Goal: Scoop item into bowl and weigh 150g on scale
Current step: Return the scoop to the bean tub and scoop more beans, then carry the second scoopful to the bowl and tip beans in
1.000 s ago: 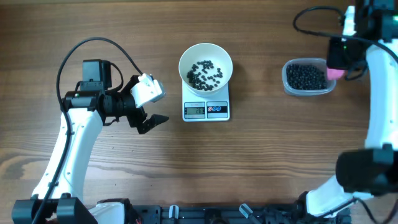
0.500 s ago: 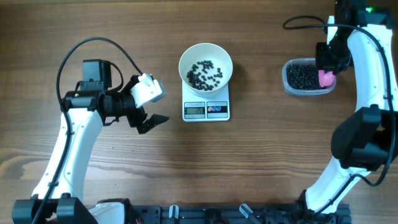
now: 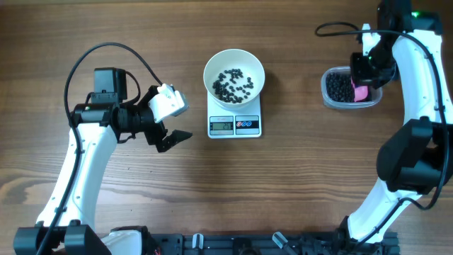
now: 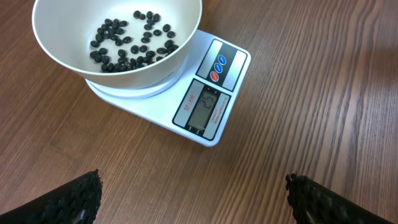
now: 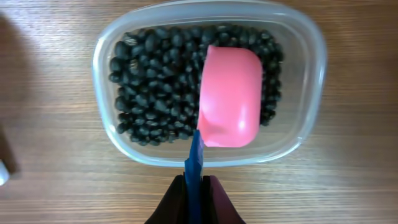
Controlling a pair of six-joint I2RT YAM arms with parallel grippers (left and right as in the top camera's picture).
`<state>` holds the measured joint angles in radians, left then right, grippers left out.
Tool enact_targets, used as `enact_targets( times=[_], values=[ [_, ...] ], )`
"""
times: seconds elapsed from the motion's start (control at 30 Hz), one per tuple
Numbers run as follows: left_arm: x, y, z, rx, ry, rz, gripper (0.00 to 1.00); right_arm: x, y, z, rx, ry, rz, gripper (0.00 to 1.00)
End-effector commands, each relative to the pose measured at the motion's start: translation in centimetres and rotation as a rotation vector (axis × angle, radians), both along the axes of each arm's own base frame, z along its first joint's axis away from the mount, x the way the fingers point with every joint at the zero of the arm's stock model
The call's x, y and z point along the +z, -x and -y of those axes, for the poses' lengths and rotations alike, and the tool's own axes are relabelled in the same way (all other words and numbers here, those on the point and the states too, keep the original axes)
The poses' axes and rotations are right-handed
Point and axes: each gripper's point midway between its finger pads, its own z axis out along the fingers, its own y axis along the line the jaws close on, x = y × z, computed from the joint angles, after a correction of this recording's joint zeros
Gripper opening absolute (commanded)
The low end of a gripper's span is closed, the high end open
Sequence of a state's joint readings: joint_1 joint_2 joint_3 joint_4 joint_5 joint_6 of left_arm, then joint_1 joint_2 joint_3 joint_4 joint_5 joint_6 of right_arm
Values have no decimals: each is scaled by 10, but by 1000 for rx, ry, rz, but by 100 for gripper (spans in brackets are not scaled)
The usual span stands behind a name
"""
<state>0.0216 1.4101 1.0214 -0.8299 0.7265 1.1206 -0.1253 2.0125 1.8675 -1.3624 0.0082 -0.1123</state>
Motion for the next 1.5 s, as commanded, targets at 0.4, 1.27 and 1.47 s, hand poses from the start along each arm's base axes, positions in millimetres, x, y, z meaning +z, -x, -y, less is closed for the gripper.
enact_targets(
  times=[0.4,1.27,1.47],
  values=[
    [1,-1,0,5,6,-3,100,-7,2,-4,-105,-342,13,4],
    [1,-1,0,5,6,-3,100,71,-8,-11,-67,-997,325,4],
    [1,-1,0,5,6,-3,100,72,-19,-93,12,-1031,206,4]
  ],
)
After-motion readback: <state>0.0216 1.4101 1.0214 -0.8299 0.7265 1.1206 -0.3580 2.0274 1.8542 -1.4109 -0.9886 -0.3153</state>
